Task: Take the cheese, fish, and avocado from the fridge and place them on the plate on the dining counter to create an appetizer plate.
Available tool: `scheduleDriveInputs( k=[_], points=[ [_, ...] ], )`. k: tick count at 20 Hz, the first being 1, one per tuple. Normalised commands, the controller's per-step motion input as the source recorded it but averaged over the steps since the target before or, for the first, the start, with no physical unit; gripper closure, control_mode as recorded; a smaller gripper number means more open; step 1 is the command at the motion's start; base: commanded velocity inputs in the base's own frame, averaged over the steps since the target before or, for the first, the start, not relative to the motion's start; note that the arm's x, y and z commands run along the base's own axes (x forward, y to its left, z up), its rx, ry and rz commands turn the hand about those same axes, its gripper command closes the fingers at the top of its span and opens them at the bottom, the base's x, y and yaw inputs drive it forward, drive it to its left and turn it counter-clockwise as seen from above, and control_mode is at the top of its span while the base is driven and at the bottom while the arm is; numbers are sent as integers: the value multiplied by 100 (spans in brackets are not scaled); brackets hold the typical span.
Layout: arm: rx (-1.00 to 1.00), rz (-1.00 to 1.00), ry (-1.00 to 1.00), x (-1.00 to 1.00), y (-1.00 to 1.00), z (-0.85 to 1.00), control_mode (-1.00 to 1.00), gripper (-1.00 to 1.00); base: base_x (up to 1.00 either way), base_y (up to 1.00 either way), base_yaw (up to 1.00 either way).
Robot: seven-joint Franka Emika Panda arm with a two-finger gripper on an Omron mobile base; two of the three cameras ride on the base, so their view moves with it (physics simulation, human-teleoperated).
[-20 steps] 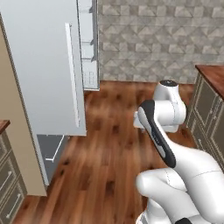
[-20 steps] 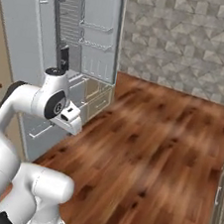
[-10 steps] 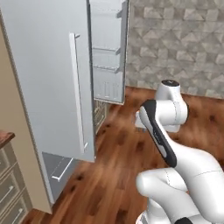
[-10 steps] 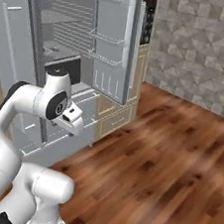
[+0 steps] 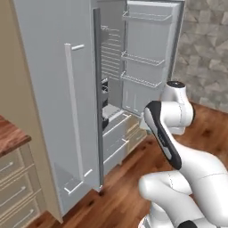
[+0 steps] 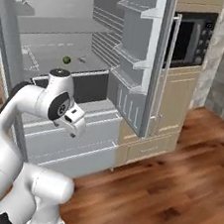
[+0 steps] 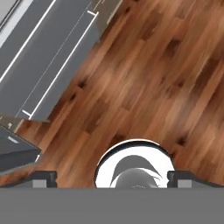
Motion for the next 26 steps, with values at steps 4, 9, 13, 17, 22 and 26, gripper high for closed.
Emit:
scheduleDriveInputs(
  k=[4,9,13,17,22,26],
  points=[
    [0,0,0,0,0,0,100,-100,80,-33,68],
    [0,0,0,0,0,0,100,-100,86,-37,65],
    [0,0,0,0,0,0,100,-100,91,-45,60],
    [0,0,0,0,0,0,100,-100,80,-53,59],
    [0,0,0,0,0,0,100,-100,61,-51,46],
    [-3,5,-3,2,-11,0,-100,-100,16,-11,10]
  ],
)
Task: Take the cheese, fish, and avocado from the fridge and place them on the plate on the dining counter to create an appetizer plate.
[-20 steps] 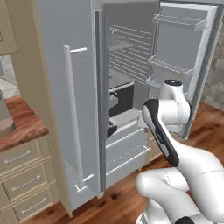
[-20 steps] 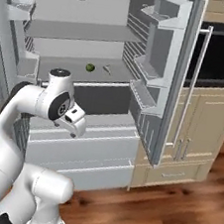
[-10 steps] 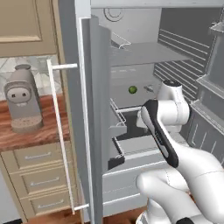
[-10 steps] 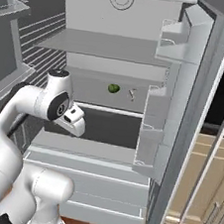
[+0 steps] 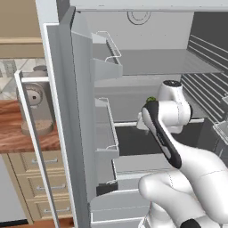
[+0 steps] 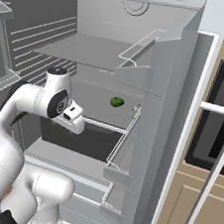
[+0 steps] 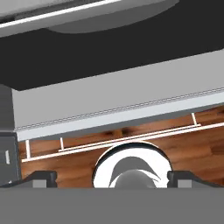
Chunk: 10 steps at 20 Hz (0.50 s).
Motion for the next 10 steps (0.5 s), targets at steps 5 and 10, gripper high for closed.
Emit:
scheduleDriveInputs(
  k=[5,10],
  points=[
    [-24,1,-33,-7,-40,0,-100,-100,0,0,0],
    [-24,0,-31,20,-75,0,-100,-100,0,0,0]
  ],
)
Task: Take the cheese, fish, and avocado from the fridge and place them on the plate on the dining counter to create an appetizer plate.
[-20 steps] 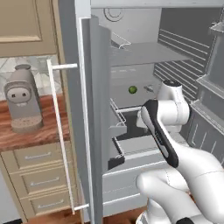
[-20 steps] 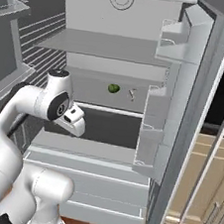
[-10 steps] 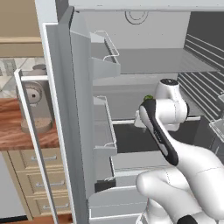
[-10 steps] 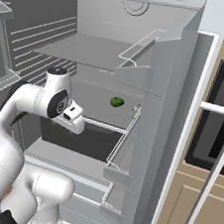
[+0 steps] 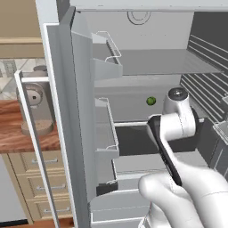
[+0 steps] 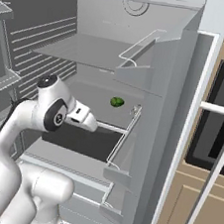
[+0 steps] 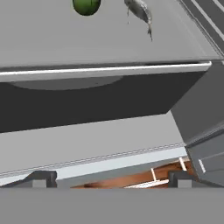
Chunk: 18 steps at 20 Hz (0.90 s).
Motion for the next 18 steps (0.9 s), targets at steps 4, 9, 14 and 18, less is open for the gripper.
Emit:
scheduleDriveInputs(
  k=[4,9,14,18],
  points=[
    [-7,3,-21,46,-85,1,-100,-100,0,0,0],
    [0,3,-4,81,-65,14,-100,-100,0,0,0],
    [0,4,0,100,-39,14,-100,-100,0,0,0],
    [0,5,0,100,-35,7,-100,-100,0,0,0]
  ],
)
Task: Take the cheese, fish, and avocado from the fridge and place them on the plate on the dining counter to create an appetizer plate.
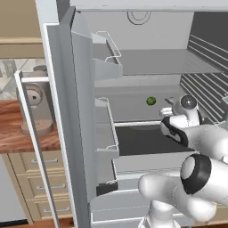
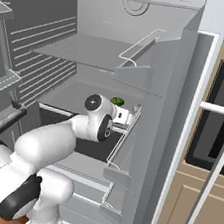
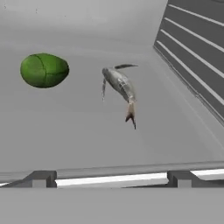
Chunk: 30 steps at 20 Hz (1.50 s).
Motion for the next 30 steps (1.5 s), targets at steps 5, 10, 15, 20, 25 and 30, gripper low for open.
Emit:
scheduleDriveInputs(
  k=[5,10,15,20,25,30],
  points=[
    [0,4,0,90,-38,1,-100,-100,0,0,0],
    [0,3,0,59,-34,0,-100,-100,0,0,0],
    [0,1,0,54,-37,1,-100,-100,0,0,0],
    [1,0,4,70,-32,0,-100,-100,0,0,0],
    [7,1,12,60,-34,-4,-100,-100,0,0,0],
    [6,2,10,23,-28,-8,-100,-100,0,0,0]
  ],
)
